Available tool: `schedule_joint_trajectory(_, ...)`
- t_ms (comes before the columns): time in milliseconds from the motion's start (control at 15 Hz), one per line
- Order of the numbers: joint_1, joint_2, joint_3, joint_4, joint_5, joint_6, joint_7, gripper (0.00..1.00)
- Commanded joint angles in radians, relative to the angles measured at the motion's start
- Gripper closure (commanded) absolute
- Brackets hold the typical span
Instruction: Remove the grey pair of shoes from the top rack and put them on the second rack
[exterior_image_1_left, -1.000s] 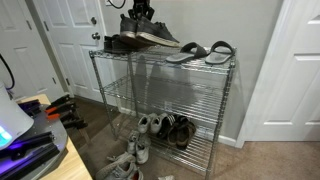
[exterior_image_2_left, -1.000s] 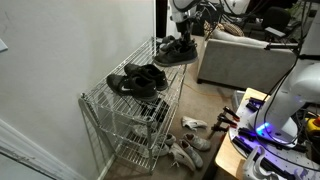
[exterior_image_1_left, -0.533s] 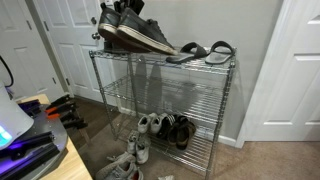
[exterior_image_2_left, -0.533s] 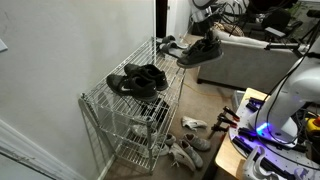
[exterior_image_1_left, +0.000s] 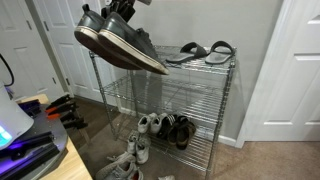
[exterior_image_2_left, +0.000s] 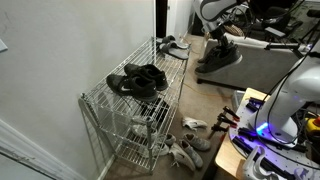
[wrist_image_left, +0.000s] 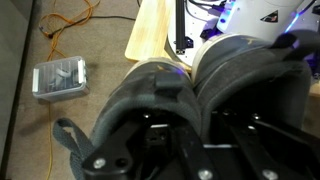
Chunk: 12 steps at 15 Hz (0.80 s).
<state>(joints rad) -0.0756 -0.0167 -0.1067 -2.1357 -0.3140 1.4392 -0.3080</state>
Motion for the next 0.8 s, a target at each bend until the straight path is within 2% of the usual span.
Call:
schedule_joint_trajectory(0,-0.011,0.009,-0.001,-0.052,-0.060,0.149,0.033,0.93)
schedule_joint_trajectory(200,-0.017,0.079,-0.009,-0.080,-0.053,0.388,0.062,0.93)
schedule_joint_trajectory(333,-0.019,0.134,-0.014,-0.083,-0.067,0.500,0.092,0.93)
schedule_joint_trajectory(467,-0.019,0.189,-0.016,-0.058,-0.062,0.537,0.104,0.93)
schedule_joint_trajectory(533,-0.016,0.171,-0.010,-0.081,-0.037,0.519,0.080,0.84)
schedule_joint_trajectory(733,-0.019,0.219,-0.010,-0.064,-0.038,0.537,0.084,0.84)
